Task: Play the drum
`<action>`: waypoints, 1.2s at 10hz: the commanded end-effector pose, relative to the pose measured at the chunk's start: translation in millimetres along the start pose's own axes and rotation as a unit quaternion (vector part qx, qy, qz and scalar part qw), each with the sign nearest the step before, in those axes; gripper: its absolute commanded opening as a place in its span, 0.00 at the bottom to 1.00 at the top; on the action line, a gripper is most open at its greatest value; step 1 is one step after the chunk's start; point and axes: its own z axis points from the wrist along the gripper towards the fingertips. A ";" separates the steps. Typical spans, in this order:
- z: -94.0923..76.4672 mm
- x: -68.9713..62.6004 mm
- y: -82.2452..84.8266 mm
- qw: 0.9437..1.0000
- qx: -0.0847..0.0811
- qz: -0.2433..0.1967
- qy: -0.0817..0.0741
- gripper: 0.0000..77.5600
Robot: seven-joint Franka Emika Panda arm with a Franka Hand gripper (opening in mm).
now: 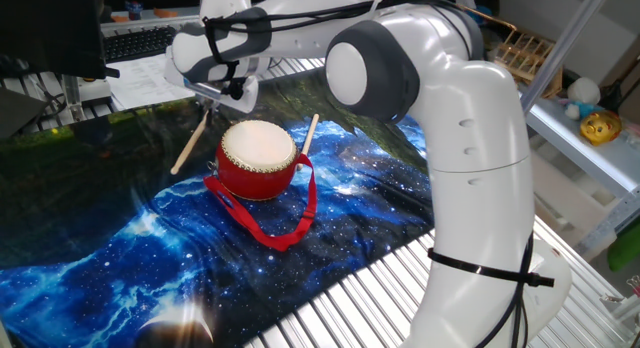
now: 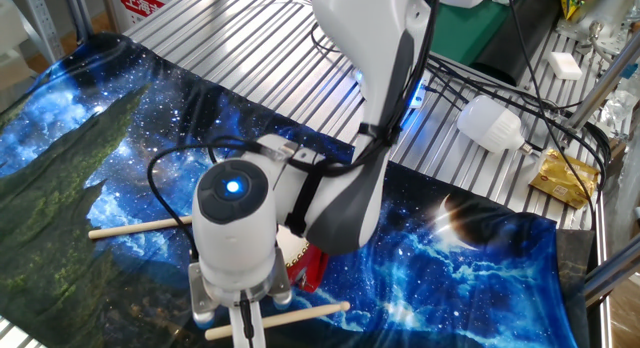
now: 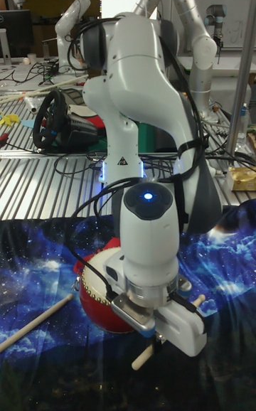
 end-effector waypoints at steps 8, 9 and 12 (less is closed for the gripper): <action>17.9 7.3 2.3 0.999 0.003 -0.039 -0.001 0.02; 15.5 10.0 3.1 0.999 0.006 -0.041 0.001 0.02; 14.6 11.1 3.2 0.999 0.008 -0.050 -0.001 0.02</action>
